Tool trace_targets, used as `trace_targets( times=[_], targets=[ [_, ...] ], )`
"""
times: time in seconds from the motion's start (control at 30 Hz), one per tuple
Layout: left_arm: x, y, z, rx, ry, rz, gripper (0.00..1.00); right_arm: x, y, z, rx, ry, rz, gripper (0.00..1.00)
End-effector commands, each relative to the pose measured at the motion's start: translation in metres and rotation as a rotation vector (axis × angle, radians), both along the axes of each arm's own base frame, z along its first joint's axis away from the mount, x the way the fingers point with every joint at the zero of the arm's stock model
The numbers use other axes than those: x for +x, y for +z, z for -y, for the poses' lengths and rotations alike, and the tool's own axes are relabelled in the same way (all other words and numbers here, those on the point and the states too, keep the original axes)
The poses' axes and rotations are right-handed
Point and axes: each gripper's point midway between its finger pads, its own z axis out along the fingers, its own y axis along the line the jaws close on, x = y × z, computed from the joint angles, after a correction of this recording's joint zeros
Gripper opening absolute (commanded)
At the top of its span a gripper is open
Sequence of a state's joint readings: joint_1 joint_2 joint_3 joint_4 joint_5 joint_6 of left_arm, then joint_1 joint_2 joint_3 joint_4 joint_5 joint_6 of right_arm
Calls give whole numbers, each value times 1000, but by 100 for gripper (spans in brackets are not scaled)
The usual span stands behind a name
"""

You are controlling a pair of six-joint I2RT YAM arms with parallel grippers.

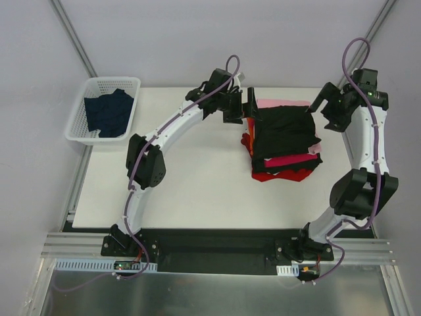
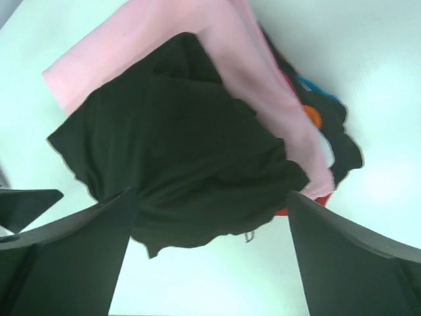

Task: Fold and stack the t-shirts
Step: Put the neatly folded tshirt into the corner of the board with the right arm

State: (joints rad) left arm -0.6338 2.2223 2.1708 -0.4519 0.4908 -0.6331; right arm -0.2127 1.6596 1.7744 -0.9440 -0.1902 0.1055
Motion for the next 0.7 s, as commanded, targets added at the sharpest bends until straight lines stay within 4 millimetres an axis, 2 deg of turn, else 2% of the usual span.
trace_targets(
  times=[0.0,0.07,0.1,0.17,0.2,0.23,0.27,0.3,0.37,0.43,0.47,0.5,0.67],
  targets=[
    [-22,54,-12,-43,-14,53,99,16,8,-33,170,83,56,89],
    [-27,55,-19,-35,-16,50,99,20,5,-42,195,104,53,76],
    [-34,55,-25,-25,-18,49,99,22,4,-44,211,102,52,58],
    [-39,53,-36,-7,-9,38,99,29,8,-48,226,108,71,35],
    [-46,51,-45,5,-7,32,99,31,11,-52,239,118,79,11],
    [-50,49,-48,12,-8,27,99,34,14,-54,250,123,86,3],
    [-55,47,-54,23,-9,20,99,37,7,-59,264,138,65,1],
    [-62,44,-62,39,-11,15,99,42,15,-63,275,158,81,1],
    [-71,38,-71,66,-10,6,100,46,9,-70,281,182,56,1],
    [-82,30,-82,96,-11,-3,99,52,13,-76,287,202,71,1],
    [-87,18,-88,123,-5,-26,99,56,7,-79,296,204,58,1],
    [-92,21,-92,123,-5,-16,100,61,9,-80,300,211,67,1],
    [-104,4,-104,167,4,-49,99,86,-19,-93,343,231,25,1]
  ],
)
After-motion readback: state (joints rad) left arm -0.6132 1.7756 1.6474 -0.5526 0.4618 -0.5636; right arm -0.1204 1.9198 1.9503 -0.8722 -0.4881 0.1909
